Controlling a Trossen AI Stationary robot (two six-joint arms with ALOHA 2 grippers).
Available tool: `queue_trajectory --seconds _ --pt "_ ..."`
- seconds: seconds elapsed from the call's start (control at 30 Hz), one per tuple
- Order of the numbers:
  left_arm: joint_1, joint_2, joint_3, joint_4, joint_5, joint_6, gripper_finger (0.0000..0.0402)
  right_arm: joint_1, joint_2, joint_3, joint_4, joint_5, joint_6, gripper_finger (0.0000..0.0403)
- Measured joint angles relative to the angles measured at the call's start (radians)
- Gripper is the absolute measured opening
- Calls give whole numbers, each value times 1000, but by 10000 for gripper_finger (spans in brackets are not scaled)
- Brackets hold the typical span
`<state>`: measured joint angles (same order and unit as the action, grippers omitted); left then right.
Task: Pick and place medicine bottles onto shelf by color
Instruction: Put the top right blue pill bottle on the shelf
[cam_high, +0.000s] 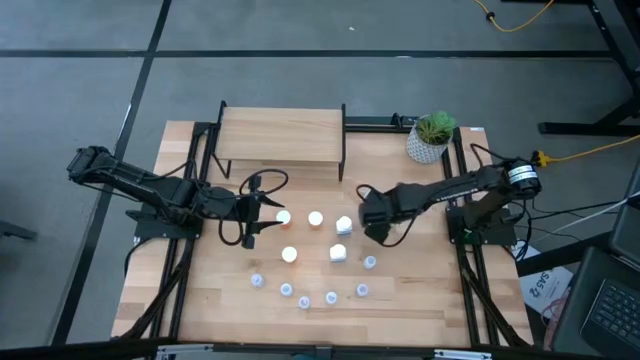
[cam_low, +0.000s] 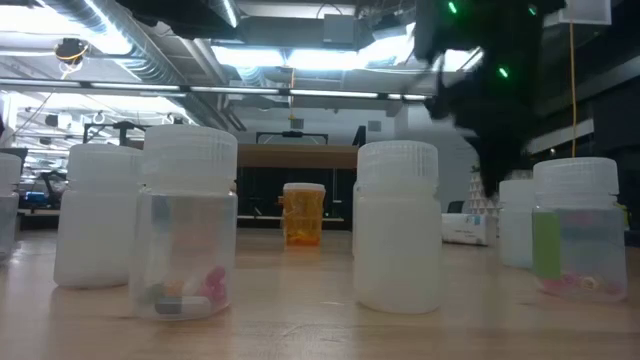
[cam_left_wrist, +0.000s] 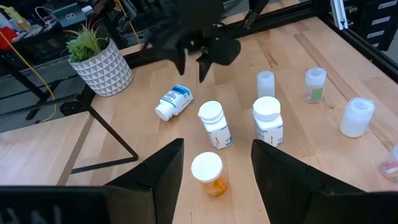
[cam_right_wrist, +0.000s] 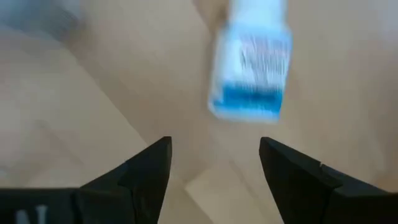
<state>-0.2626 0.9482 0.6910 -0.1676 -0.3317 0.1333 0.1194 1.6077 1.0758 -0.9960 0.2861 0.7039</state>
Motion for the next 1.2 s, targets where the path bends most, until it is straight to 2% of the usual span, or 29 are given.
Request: queue_trajectory --seconds 0.13,0.23,0.47,0.6,0.8,0.93,1.2 --pt "0 0 0 0 0 0 182 -18 0 94 5 94 -84 245" --pt "0 0 0 1 0 5 182 -55 0 144 4 97 -132 245" --pt "0 0 0 1 0 8 182 -237 54 161 2 -129 -244 245" --pt "0 0 0 1 0 8 182 -308 126 158 24 -159 -322 245" --pt "0 0 0 1 0 10 182 -328 188 158 98 -187 -381 245" --pt "0 0 0 1 0 10 182 -328 228 158 86 -130 -398 245" --pt "0 0 0 1 0 10 182 -332 290 158 86 -124 -399 245"
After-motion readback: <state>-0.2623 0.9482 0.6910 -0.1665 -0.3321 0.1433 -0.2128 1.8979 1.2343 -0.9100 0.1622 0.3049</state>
